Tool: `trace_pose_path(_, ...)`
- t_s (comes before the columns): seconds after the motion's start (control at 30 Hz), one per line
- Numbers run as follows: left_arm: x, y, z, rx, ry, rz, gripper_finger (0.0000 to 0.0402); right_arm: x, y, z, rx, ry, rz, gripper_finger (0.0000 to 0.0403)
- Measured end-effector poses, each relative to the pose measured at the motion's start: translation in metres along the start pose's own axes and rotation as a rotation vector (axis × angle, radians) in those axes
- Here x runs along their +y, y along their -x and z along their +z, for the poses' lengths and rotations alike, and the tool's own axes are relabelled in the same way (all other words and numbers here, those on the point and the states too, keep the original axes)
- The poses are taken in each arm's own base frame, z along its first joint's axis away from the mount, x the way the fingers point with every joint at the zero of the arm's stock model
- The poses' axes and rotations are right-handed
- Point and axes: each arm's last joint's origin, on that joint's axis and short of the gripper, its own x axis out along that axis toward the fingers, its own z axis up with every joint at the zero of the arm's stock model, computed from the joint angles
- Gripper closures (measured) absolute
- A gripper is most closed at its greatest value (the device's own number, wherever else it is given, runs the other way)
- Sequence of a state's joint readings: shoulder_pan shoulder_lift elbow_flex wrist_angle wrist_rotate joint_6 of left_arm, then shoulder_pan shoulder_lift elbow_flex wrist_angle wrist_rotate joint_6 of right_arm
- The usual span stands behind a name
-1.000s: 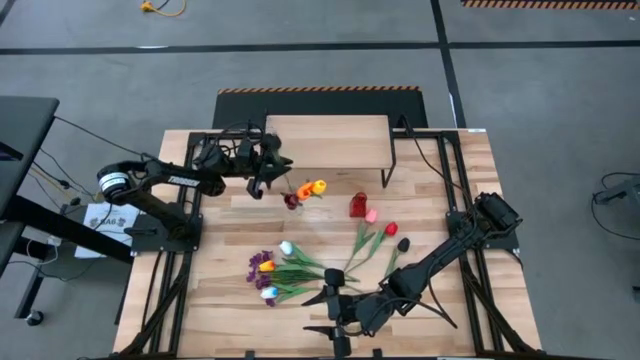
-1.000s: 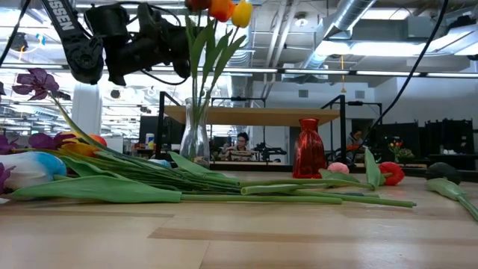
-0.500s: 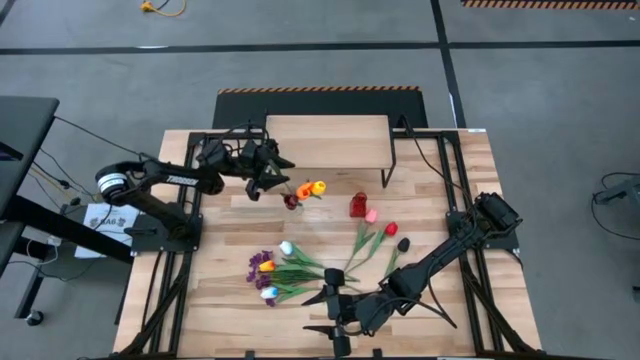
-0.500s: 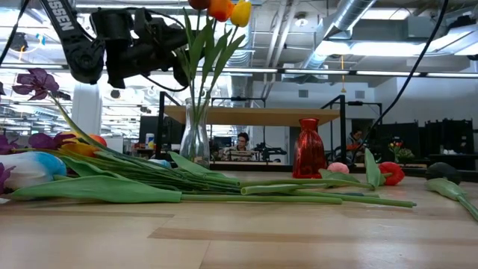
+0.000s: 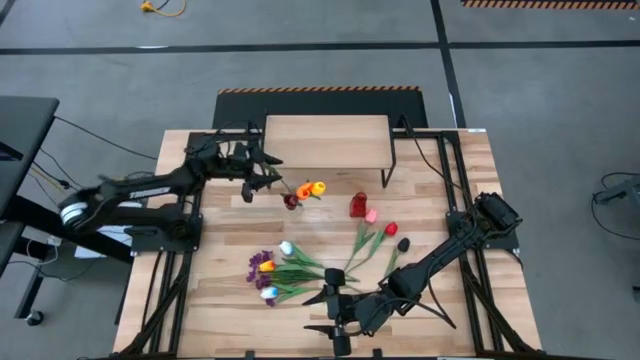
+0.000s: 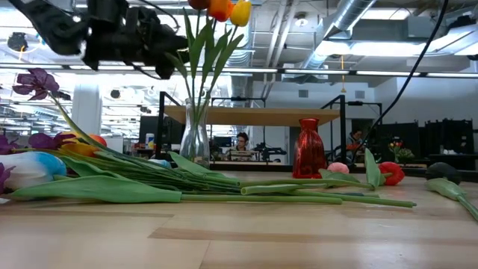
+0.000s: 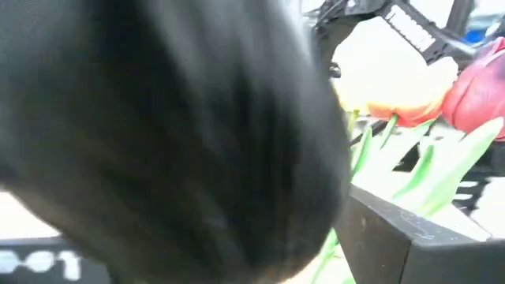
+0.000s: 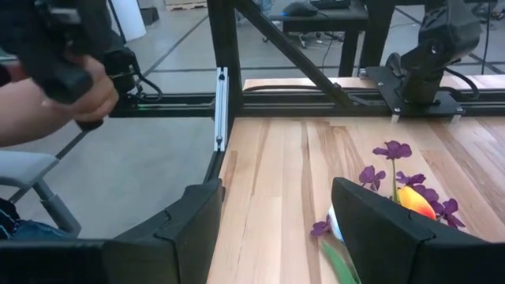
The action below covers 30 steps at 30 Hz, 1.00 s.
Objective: Pick and place flowers into a vace then onto a shelf
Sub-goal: Put the left black tulip into the transparent vase, then put the yellow tulip into the transparent vase
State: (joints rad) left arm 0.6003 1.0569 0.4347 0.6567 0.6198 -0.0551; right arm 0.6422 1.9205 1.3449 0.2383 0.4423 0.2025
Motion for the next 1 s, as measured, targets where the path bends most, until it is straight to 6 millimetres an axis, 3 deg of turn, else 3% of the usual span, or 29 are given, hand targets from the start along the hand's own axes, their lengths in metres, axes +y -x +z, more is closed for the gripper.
trace_pose_path(0.37,-0.019,0.035,0.019,0.053,-0.085,0.226,0.0186,0.000,0.000,0.000,-0.001,-0.001,-0.001,0.0172)
trace_pose_path(0.6,-0.025,0.056,0.014,0.164,-0.024,0.487,0.0186,0.000,0.000,0.000,-0.001,-0.001,-0.002,0.0172)
trace_pose_path(0.77,-0.035,0.067,0.014,0.192,-0.016,0.517,0.0186,0.000,0.000,0.000,-0.002,-0.019,-0.001,0.0172)
trace_pose_path(1.0,-0.054,0.082,0.025,0.087,0.001,0.477,0.0186,-0.005,-0.002,-0.001,0.018,-0.018,-0.015,0.0172)
